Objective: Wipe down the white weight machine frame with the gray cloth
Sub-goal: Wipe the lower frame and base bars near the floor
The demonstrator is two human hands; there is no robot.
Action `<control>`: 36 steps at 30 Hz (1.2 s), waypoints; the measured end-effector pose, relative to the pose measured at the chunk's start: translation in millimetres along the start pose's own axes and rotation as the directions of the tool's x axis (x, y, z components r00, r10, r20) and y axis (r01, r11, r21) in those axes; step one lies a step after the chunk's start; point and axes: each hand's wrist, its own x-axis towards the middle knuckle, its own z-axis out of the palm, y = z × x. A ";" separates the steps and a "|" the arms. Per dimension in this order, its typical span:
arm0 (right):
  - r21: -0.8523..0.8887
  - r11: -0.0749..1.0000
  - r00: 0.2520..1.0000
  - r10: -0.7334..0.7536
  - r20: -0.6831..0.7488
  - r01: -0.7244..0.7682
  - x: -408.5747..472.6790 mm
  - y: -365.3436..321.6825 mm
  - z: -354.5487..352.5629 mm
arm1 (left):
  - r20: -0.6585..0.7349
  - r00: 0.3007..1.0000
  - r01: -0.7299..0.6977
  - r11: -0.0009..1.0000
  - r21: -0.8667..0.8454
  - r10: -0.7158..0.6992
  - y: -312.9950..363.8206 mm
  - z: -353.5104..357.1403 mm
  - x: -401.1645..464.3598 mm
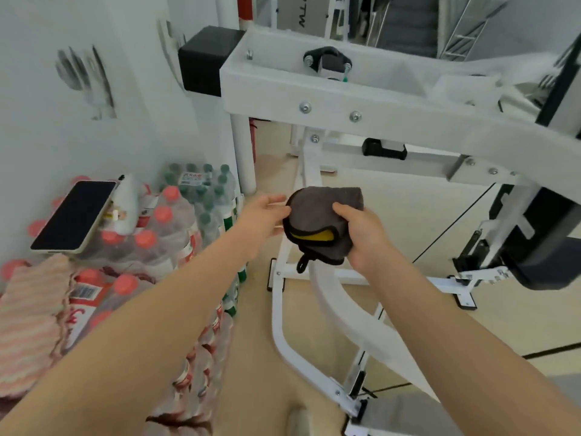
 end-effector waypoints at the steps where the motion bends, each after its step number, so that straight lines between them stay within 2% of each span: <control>1: -0.014 1.000 0.999 -0.027 -0.036 0.026 6.8 -6.2 -4.0 | -0.008 1.000 0.006 0.999 0.051 -0.006 1.3 3.8 6.8; 4: -0.189 0.965 0.961 -0.215 -0.171 0.182 39.1 -22.1 -15.3 | -0.019 1.000 0.023 0.994 0.108 -0.021 5.9 6.8 35.4; 6: -0.377 0.872 0.888 -0.408 -0.211 0.311 64.3 -29.7 -19.0 | -0.032 0.999 0.045 0.994 0.096 -0.042 10.9 6.0 55.8; 9: -0.629 0.646 0.760 -0.636 -0.130 0.433 105.6 -29.5 -16.3 | -0.076 0.993 0.097 0.992 0.081 -0.091 15.5 8.6 81.4; 10: -0.714 0.548 0.758 -0.651 -0.036 0.436 119.8 -23.7 -11.6 | -0.084 0.992 0.108 0.989 0.106 -0.099 14.9 9.8 88.8; 11: -0.784 0.447 0.799 -0.593 0.100 0.430 134.1 -15.5 -4.2 | -0.092 0.991 0.110 0.985 0.131 -0.098 13.8 10.5 96.4; 13: -0.885 0.240 0.905 -0.256 0.339 0.399 155.7 5.9 14.8 | -0.124 0.987 0.119 0.984 0.130 -0.103 10.5 10.6 109.6; 14: -0.906 0.136 0.915 -0.107 0.388 0.400 160.8 16.3 21.5 | -0.132 0.984 0.138 0.984 0.110 -0.123 9.0 10.8 114.9; 15: -0.908 0.047 0.909 -0.046 0.415 0.417 163.5 24.2 24.6 | -0.128 0.981 0.158 0.983 0.096 -0.145 7.5 11.9 119.7; 16: -0.898 -0.003 0.897 -0.060 0.439 0.440 166.5 28.3 23.9 | -0.110 0.980 0.176 0.978 0.110 -0.164 5.5 13.5 123.7; 17: -0.885 -0.004 0.879 -0.110 0.464 0.466 170.2 28.5 19.7 | -0.080 0.981 0.186 0.973 0.140 -0.176 2.8 15.6 128.4; 19: -0.845 0.083 0.840 -0.197 0.506 0.529 181.2 22.4 6.4 | -0.002 0.983 0.182 0.972 0.152 -0.184 -1.9 21.0 138.9; 20: -0.824 0.120 0.825 -0.214 0.523 0.554 186.4 16.3 0.6 | 0.028 0.984 0.172 0.975 0.140 -0.177 -2.5 24.5 144.6; 23: -0.789 0.142 0.796 -0.222 0.562 0.597 196.8 -2.3 -3.4 | 0.033 0.991 0.119 0.975 0.185 -0.128 -3.9 33.2 161.6; 25: -0.779 0.246 0.815 -0.243 0.526 0.576 197.6 -11.3 3.7 | 0.036 0.996 0.076 0.970 0.233 -0.086 -4.0 36.0 169.1; 27: -0.779 0.390 0.870 -0.261 0.419 0.492 199.0 -21.0 12.9 | 0.089 0.996 0.009 0.971 0.237 -0.031 -3.7 35.9 177.2; 29: -0.745 0.531 0.914 -0.265 0.306 0.404 200.4 -28.3 22.5 | 0.078 0.997 -0.033 0.966 0.257 0.013 -0.6 30.9 184.7; 30: -0.727 0.574 0.926 -0.255 0.279 0.378 200.0 -31.3 27.2 | 0.050 0.999 -0.016 0.975 0.223 0.005 1.8 26.1 187.6; 32: -0.702 0.612 0.931 -0.219 0.292 0.364 197.0 -39.2 35.9 | 0.058 0.994 0.089 0.995 0.043 -0.092 8.9 15.5 193.2; 34: -0.689 0.631 0.923 -0.125 0.364 0.357 194.5 -48.0 37.7 | 0.105 0.984 0.159 0.977 -0.139 -0.145 14.1 9.9 199.4; 36: -0.653 0.684 0.897 -0.003 0.443 0.325 194.0 -54.2 37.3 | 0.090 0.981 0.186 0.955 -0.231 -0.170 21.6 6.0 205.0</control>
